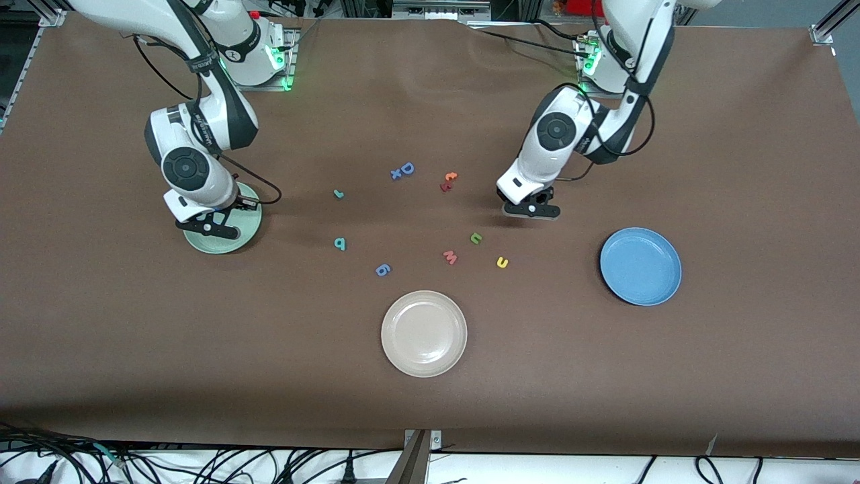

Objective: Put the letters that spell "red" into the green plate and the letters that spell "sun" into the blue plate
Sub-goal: 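Carry the e to the green plate while the left gripper carries the 2, then release the e on the green plate while the left gripper releases the 2, then reach the right gripper to the teal 9 while the left gripper reaches the n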

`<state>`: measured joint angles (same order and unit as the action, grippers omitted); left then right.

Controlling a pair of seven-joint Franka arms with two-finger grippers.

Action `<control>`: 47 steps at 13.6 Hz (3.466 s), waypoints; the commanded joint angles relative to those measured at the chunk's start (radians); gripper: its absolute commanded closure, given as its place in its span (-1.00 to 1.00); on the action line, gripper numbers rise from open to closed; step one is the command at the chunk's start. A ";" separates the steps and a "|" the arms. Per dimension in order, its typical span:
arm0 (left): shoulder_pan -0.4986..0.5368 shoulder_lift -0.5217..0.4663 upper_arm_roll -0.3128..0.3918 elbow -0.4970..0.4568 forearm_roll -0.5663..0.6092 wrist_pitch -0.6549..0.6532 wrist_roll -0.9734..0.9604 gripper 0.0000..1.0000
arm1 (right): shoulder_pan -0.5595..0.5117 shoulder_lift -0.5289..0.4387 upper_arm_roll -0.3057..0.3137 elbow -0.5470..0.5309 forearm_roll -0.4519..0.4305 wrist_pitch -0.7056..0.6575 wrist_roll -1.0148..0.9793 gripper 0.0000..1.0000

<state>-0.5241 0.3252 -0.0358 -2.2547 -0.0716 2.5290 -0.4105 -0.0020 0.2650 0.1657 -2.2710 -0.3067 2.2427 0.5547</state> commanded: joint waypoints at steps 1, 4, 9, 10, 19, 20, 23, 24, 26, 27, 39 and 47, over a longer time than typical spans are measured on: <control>0.087 -0.061 -0.003 0.030 0.001 -0.122 0.149 0.67 | 0.000 -0.015 -0.029 -0.076 0.032 0.098 -0.044 0.61; 0.195 -0.068 -0.003 0.035 0.001 -0.134 0.362 0.66 | 0.000 0.014 -0.049 -0.113 0.032 0.189 -0.055 0.61; 0.366 -0.046 -0.001 0.084 0.001 -0.137 0.671 0.66 | 0.000 0.002 -0.048 -0.111 0.032 0.179 -0.045 -0.84; 0.393 -0.029 -0.001 0.102 0.001 -0.141 0.717 0.65 | 0.000 -0.018 -0.048 -0.110 0.032 0.164 -0.039 -0.89; 0.501 0.141 0.002 0.339 0.073 -0.214 0.794 0.55 | 0.034 0.025 0.167 0.123 0.164 0.069 0.210 -0.97; 0.504 0.155 0.004 0.351 0.075 -0.214 0.795 0.54 | 0.054 0.049 0.176 0.161 0.164 0.069 0.253 -0.97; 0.513 0.172 0.002 0.369 0.075 -0.214 0.796 0.36 | 0.157 0.161 0.176 0.286 0.159 0.070 0.344 -0.97; 0.515 0.173 0.002 0.369 0.073 -0.214 0.794 0.19 | 0.175 0.192 0.176 0.315 0.150 0.074 0.356 -0.97; 0.518 0.178 0.002 0.371 0.072 -0.214 0.800 -0.66 | 0.189 0.232 0.175 0.347 0.144 0.083 0.358 -0.97; 0.541 0.179 0.001 0.371 0.066 -0.213 0.800 -1.00 | 0.191 0.244 0.175 0.357 0.136 0.083 0.358 -0.97; 0.385 0.175 -0.085 0.379 0.059 -0.204 0.576 -1.00 | 0.188 0.350 0.170 0.355 0.081 0.179 0.369 -0.45; 0.267 0.296 -0.128 0.543 0.064 -0.185 0.536 -1.00 | 0.189 0.362 0.156 0.355 0.047 0.190 0.369 -0.44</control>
<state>-0.2283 0.5550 -0.1648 -1.7923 -0.0205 2.3457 0.1476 0.1847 0.6114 0.3209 -1.9373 -0.2390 2.4283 0.9052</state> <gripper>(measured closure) 0.000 0.278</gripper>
